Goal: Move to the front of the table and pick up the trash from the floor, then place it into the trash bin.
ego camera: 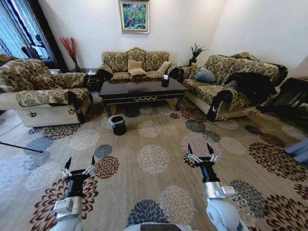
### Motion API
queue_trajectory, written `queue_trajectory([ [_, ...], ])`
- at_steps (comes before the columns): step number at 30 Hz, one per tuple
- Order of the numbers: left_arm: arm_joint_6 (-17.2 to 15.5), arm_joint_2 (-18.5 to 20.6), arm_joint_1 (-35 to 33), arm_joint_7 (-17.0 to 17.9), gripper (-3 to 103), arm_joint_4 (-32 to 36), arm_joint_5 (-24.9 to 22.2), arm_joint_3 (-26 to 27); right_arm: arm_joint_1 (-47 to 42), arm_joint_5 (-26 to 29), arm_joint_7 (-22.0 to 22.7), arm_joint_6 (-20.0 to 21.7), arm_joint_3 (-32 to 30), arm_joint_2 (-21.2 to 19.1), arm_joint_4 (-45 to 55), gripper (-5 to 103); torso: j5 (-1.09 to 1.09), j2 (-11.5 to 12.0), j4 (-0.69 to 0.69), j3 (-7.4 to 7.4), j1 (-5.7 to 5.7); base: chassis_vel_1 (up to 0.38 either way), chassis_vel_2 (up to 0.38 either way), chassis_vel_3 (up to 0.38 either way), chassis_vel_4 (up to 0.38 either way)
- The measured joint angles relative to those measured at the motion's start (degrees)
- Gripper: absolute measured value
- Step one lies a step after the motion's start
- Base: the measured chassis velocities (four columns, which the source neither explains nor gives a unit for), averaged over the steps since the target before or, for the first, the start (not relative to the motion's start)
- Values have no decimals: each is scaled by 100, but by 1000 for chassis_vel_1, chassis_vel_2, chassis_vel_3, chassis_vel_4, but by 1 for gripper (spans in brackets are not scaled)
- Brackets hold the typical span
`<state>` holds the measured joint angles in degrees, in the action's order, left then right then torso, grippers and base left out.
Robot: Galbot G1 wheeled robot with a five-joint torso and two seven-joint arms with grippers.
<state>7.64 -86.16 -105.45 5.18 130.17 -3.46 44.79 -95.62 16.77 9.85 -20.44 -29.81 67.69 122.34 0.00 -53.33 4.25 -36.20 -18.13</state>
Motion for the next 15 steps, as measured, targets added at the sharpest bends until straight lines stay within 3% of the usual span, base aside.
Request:
queue_trajectory([
  [15, 0, 0, 0, 0, 100, 0, 0, 0, 0, 0, 0, 0, 0, 0, 0, 100, 0, -384, 0, -216, -169, 0, 0, 0, 0],
])
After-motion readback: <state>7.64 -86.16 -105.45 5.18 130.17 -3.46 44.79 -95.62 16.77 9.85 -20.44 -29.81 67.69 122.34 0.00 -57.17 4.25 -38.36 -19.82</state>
